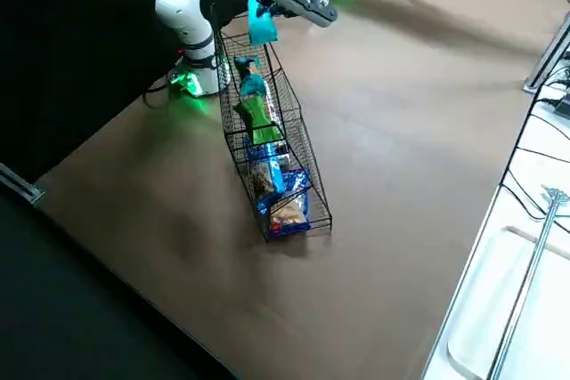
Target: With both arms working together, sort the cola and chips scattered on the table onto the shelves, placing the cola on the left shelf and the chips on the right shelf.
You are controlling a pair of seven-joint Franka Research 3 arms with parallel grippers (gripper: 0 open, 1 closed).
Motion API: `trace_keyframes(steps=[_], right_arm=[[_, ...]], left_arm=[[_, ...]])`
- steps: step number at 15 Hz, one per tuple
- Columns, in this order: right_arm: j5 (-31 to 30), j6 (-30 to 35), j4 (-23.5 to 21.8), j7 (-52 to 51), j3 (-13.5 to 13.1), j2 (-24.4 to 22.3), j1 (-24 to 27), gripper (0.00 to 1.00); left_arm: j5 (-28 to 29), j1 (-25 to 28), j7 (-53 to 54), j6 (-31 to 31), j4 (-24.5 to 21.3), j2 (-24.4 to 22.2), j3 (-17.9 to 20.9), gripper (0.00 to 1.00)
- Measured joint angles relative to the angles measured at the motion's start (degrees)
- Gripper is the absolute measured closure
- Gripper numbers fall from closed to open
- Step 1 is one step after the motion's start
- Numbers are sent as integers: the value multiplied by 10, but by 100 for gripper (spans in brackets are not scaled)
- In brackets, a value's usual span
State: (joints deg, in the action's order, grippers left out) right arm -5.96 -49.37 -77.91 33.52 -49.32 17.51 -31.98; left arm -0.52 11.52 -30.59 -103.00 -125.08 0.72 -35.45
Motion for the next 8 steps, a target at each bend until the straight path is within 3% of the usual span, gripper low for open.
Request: trace_keyframes(steps=[5, 8], right_arm=[[-6, 8, -26, 7, 12, 0, 8, 84], [-7, 7, -49, 9, 15, 0, 12, 84]], left_arm=[[0, 29, 0, 30, 83, 0, 1, 69], [1, 56, 7, 78, 160, 0, 2, 69]])
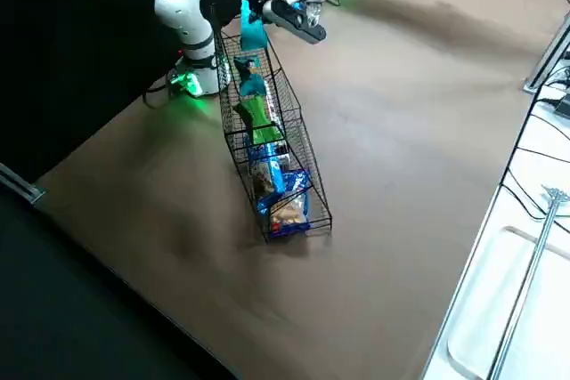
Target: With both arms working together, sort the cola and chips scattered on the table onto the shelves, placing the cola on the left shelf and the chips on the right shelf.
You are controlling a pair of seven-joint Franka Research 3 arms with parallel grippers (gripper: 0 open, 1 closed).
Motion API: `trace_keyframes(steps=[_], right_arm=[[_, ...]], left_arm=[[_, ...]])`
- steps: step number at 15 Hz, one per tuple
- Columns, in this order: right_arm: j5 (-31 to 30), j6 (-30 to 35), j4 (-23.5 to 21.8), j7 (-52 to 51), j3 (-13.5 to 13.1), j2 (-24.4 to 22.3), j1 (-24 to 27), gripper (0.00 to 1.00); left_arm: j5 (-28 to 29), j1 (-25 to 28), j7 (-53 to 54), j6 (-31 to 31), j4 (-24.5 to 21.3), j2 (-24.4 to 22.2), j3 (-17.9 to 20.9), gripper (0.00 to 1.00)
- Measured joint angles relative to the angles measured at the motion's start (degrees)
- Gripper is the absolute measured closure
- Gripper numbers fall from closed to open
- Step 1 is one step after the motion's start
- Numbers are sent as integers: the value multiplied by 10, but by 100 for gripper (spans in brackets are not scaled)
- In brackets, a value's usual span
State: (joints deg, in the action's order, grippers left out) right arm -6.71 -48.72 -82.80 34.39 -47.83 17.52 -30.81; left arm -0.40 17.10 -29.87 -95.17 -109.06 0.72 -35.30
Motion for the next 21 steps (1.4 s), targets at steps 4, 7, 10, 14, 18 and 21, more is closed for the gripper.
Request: trace_keyframes(steps=[4, 7, 10, 14, 18, 21], right_arm=[[-1, -4, -12, 0, 0, 0, 6, 84], [-7, -8, -13, 1, 2, 0, 12, 77], [-12, -9, -14, 1, 3, 0, 14, 48], [-12, -12, -12, -1, 8, -2, 16, 48], [-4, -52, -6, -2, 74, -36, 58, 48], [37, -106, -4, -2, 136, -69, 108, 48]], left_arm=[[26, 28, 60, 73, 94, -1, 1, 69], [58, 42, 118, 127, 134, -1, 2, 69], [65, 86, 210, 174, 162, -3, 3, 69], [66, 150, 277, 181, 176, -4, 4, 69], [101, 195, 314, 191, 188, -4, 5, 69], [107, 226, 341, 196, 198, -4, 5, 69]])
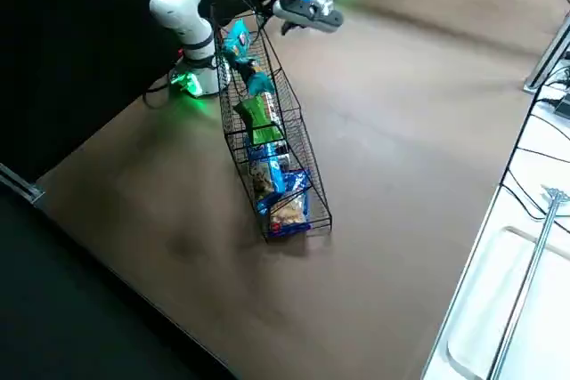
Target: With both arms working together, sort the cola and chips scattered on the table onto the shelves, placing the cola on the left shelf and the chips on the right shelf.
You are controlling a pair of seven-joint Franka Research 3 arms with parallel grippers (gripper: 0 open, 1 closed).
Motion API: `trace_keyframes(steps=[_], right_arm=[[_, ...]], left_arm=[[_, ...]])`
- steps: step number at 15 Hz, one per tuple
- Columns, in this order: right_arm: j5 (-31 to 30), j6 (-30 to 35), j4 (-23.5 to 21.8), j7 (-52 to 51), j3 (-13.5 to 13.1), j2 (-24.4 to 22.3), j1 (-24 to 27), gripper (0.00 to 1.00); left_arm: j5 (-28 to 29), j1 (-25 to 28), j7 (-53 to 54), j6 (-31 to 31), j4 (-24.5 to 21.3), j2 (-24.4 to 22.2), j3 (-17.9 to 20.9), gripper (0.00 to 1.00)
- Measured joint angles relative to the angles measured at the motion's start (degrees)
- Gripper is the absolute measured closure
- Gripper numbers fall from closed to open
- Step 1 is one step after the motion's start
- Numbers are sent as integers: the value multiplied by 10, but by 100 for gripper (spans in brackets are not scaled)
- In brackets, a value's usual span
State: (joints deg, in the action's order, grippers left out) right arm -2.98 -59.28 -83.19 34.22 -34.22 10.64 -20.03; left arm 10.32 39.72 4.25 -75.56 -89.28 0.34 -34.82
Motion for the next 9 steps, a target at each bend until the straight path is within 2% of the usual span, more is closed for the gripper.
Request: trace_keyframes(steps=[6, 9], right_arm=[[18, -124, -1, -68, 137, -19, 69, 48], [51, -184, 0, -132, 171, -19, 73, 48]], left_arm=[[0, 79, 77, 1, 6, 0, 3, 69], [1, 86, 100, 1, 11, 1, 22, 69]])
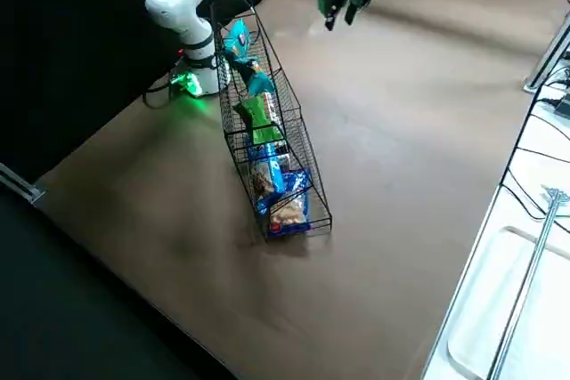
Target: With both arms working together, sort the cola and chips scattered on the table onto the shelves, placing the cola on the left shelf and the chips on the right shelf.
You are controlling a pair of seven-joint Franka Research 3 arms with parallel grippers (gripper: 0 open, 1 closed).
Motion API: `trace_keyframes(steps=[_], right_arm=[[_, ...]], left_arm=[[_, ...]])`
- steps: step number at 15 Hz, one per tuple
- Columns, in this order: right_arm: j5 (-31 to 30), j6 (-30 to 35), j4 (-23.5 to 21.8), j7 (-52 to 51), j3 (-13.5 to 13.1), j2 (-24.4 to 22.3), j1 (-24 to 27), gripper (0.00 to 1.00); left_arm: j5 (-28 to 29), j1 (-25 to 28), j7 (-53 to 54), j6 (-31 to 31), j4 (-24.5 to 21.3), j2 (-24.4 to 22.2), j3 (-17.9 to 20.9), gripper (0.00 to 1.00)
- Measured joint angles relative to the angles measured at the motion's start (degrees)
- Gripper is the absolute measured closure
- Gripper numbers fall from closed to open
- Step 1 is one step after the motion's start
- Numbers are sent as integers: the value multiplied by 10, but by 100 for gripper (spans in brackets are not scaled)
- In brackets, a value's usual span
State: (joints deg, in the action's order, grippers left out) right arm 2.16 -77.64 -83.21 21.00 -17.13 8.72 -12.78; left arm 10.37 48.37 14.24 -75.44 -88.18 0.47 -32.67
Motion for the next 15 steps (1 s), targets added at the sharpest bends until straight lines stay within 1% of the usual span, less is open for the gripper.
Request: trace_keyframes(steps=[3, 4, 5, 8, 9, 10, 14, 15], right_arm=[[37, -10, 0, -109, 5, -7, 2, 48], [56, -21, -1, -159, 5, -15, 9, 48], [59, -31, -7, -172, 9, -22, 13, 48], [59, -70, -48, -182, 30, -53, 15, 48], [58, -75, -59, -183, 35, -61, 15, 44], [57, -77, -65, -183, 39, -67, 14, 36], [58, -80, -69, -183, 41, -71, 12, 1], [58, -82, -69, -183, 41, -71, 12, 0]], left_arm=[[0, 0, 5, 0, 0, 9, 14, 69], [0, 0, 4, -1, 0, 20, 14, 69], [0, 0, 3, -1, 0, 25, 14, 69], [0, 0, 1, -10, 1, 41, 14, 69], [0, 0, 0, -15, 1, 46, 14, 69], [0, 0, -2, -21, 1, 51, 14, 69], [0, -1, -17, -41, 1, 72, 14, 69], [0, -1, -20, -45, 1, 78, 14, 69]])
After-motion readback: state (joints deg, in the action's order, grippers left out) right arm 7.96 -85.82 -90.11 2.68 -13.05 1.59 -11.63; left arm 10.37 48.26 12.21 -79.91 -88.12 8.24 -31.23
